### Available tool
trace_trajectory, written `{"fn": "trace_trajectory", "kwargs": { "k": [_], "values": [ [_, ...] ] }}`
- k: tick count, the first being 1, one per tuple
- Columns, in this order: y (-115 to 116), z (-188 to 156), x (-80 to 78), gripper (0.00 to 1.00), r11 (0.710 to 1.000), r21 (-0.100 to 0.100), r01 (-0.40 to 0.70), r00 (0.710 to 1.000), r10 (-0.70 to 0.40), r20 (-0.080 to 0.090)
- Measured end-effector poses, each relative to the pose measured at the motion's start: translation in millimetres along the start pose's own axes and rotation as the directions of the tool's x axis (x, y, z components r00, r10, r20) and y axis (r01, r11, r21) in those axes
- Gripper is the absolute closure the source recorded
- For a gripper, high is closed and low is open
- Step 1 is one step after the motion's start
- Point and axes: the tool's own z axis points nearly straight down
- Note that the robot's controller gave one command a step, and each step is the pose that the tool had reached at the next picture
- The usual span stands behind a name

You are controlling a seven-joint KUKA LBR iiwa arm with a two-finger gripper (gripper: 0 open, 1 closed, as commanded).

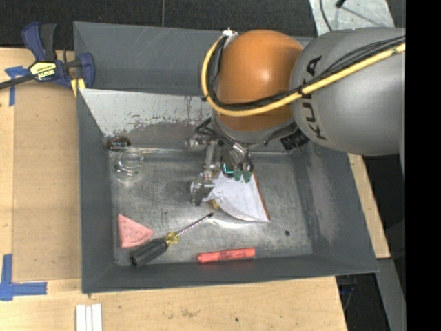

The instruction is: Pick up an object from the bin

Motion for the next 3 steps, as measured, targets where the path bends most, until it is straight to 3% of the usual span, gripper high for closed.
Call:
{"fn": "trace_trajectory", "kwargs": {
  "k": [1,2,3],
  "values": [
    [0,-5,-1.6,0.00,1.000,-0.001,-0.002,1.000,0.002,0.008],
    [-11,10,-0.3,0.00,0.990,-0.005,-0.139,0.990,0.139,0.013],
    [-14,36,-1.9,0.00,0.932,-0.001,-0.362,0.932,0.362,0.004]
  ]
}}
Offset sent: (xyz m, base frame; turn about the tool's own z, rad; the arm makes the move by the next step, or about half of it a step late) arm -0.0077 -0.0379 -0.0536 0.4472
